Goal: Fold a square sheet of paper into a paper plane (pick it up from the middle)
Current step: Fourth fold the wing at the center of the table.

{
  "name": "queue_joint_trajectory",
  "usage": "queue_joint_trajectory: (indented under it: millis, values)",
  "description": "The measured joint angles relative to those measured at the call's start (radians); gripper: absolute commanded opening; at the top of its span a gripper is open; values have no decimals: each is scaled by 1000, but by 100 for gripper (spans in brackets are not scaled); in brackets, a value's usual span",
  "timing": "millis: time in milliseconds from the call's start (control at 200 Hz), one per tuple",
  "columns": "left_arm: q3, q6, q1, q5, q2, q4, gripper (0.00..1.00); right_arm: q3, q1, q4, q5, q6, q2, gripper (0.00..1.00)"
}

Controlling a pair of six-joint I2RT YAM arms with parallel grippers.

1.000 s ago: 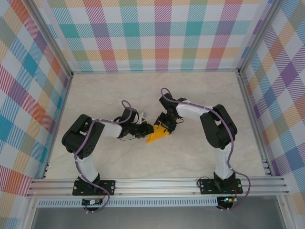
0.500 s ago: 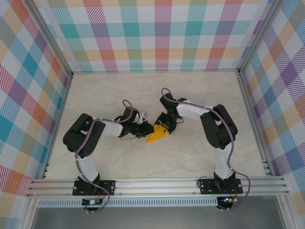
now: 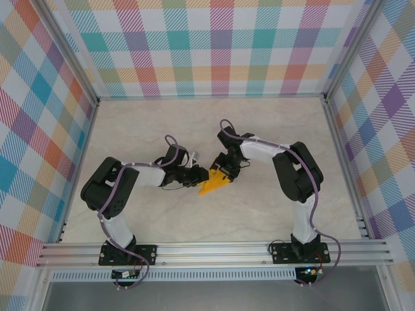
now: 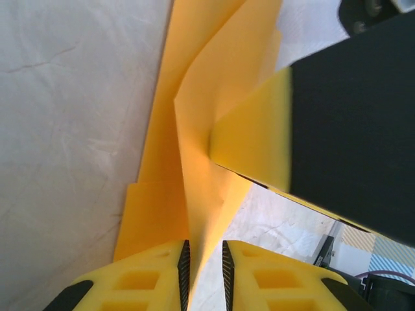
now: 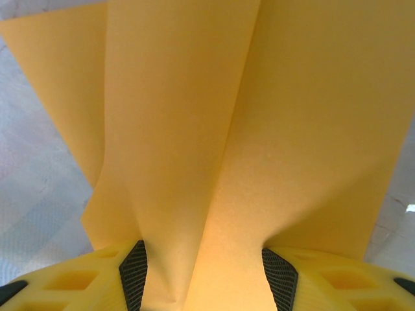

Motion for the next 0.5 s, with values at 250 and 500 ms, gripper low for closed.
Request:
queue_joint_trajectory:
  millis: [250, 500]
  values:
    - [-31, 14, 10, -71, -117, -29, 19, 0, 0, 2, 0, 8, 0, 57]
    - [-61, 11, 2, -47, -132, 8, 22, 1, 0, 3, 0, 19, 0, 58]
